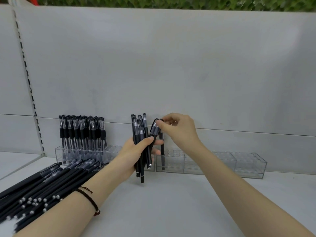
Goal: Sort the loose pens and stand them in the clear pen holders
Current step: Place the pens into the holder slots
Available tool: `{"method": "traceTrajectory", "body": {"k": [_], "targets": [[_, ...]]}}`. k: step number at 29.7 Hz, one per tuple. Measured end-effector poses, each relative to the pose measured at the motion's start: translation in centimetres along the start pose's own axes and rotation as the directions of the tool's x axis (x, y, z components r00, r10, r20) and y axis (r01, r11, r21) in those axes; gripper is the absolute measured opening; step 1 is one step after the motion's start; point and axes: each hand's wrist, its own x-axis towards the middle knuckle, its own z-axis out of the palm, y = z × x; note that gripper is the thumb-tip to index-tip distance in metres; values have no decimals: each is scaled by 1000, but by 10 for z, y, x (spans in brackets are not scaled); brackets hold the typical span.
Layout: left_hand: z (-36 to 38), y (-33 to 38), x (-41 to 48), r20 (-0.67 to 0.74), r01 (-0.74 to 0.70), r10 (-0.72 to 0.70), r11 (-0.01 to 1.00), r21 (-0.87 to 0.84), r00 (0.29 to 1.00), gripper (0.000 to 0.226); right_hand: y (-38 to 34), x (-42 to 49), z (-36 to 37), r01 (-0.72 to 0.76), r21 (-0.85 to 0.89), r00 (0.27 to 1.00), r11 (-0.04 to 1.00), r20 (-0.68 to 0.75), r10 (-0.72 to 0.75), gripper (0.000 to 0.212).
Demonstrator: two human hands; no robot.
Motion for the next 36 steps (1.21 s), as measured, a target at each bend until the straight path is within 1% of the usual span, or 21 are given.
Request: {"method": "traceTrajectory", "body": {"k": [2,4,6,8,10,13,15,19,24,28,32,36], "targets": [[0,1,1,3,-4,5,998,-60,1000,20,-5,2,-3,-79,200,996,977,-25,86,9],[-3,-1,3,-26,-12,9,996,-93,1000,19,-9,6,-9,-113,393,985,913,-79,156,8],[-6,-5,5,-63,-27,21,996,-86,998,18,-10,10,-17,-65,447,972,892,-175,158,7],[-9,-7,7,-90,-47,42,997,-55,995,17,-7,14,-21,1,409,954,913,-273,121,9],[-10,-8,8,-111,-84,82,996,-17,990,18,-3,16,-22,36,334,936,942,-342,86,12],[-11,-8,10,-153,-126,125,992,2,980,19,5,16,-25,82,172,929,982,-371,-12,7],[-11,-7,10,-161,-132,126,991,-28,979,19,9,16,-28,104,79,927,991,-370,-68,5],[-10,-8,10,-154,-138,126,988,-73,980,22,14,16,-26,110,26,941,994,-325,-95,5],[-9,-7,10,-145,-112,94,986,-121,985,23,20,12,-18,131,-89,963,987,-226,-149,4],[-8,-7,7,-101,-97,90,993,-65,991,25,24,6,-11,71,-176,991,982,-102,-90,5],[-6,-7,5,-54,-74,72,997,-33,996,32,23,-2,-7,62,-343,995,937,-54,-86,14],[-7,-7,6,-39,-46,44,997,-64,998,28,21,-2,-9,49,-410,995,911,-63,-82,11]]}}
